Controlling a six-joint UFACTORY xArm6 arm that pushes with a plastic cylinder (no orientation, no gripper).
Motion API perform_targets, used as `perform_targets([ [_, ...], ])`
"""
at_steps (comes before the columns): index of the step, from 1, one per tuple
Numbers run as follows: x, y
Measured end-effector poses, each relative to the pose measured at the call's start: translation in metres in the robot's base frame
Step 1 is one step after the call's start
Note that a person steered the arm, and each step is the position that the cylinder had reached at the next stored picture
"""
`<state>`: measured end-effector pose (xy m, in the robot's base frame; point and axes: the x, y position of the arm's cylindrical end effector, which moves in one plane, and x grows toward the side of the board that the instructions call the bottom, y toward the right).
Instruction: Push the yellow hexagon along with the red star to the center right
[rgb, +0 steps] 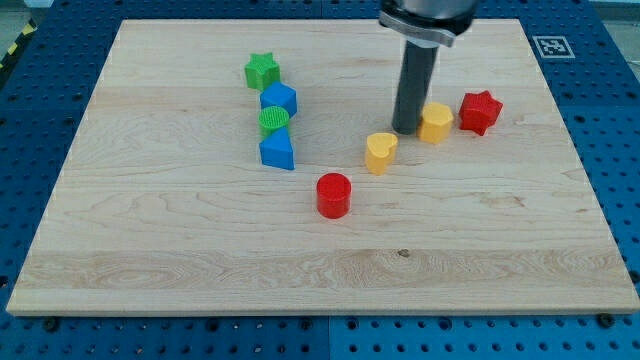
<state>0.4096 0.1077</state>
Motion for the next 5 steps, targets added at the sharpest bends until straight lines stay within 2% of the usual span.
perform_targets([
  [3, 0.002, 0.034],
  [5, -0.004, 0.081],
])
